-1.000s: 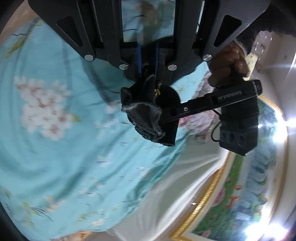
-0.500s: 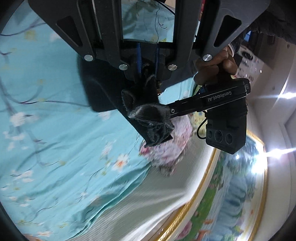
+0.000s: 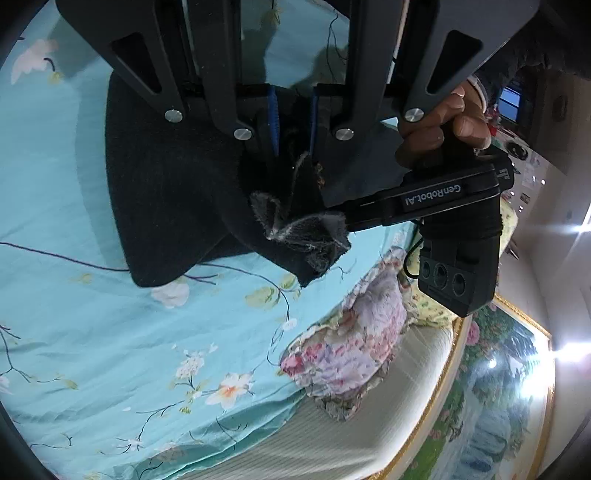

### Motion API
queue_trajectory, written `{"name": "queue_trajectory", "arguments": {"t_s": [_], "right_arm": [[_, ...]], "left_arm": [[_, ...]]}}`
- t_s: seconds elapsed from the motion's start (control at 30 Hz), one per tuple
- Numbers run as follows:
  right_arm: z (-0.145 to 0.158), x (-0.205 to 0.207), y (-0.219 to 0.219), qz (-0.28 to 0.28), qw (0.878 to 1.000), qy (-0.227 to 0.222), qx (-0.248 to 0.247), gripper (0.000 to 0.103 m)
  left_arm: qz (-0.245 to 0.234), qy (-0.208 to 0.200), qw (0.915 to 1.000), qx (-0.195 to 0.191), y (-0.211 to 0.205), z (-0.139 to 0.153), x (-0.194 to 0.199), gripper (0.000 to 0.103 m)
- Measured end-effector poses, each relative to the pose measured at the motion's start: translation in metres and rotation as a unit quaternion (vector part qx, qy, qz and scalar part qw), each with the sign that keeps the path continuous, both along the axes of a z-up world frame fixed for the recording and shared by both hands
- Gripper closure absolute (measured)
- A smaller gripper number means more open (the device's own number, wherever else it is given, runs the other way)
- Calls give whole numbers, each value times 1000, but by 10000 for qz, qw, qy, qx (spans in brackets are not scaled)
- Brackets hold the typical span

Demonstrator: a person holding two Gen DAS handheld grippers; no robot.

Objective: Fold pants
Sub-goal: 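Carry the held hem end over toward the waistband with both grippers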

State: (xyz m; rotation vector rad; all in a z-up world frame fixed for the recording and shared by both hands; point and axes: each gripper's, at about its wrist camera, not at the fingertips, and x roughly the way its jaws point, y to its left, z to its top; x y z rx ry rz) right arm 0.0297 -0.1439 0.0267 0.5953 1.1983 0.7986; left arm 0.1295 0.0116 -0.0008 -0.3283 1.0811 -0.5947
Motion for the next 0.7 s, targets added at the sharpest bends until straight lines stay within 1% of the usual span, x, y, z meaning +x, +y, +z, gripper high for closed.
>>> {"name": "queue_trajectory", "arguments": {"t_s": [0.2, 0.33, 0.37, 0.4, 0.5, 0.6, 0.7], "right_arm": [[-5, -3, 11, 163, 9996, 6, -245, 84], [-6, -6, 24, 328, 9981, -74, -522, 81], [-5, -7, 25, 358, 9977, -95, -570, 78], [-5, -8, 28, 410, 9972, -127, -617, 71], [-2, -12, 36, 571, 9957, -220, -689, 58], [2, -18, 45, 724, 9932, -380, -827, 51], [5, -20, 51, 803, 9928, -400, -798, 49]], "left_arm": [[241, 142, 9996, -25, 15, -10, -5, 93], [437, 163, 9989, -16, 26, -11, -12, 93], [510, 182, 9985, -22, 29, -11, -13, 93], [614, 195, 9979, -4, 34, -11, -15, 93], [866, 129, 9962, 17, 45, -7, -23, 93], [1076, 82, 9941, 84, 55, -1, -32, 89], [1331, 83, 9910, 103, 71, 2, -44, 86]]}}
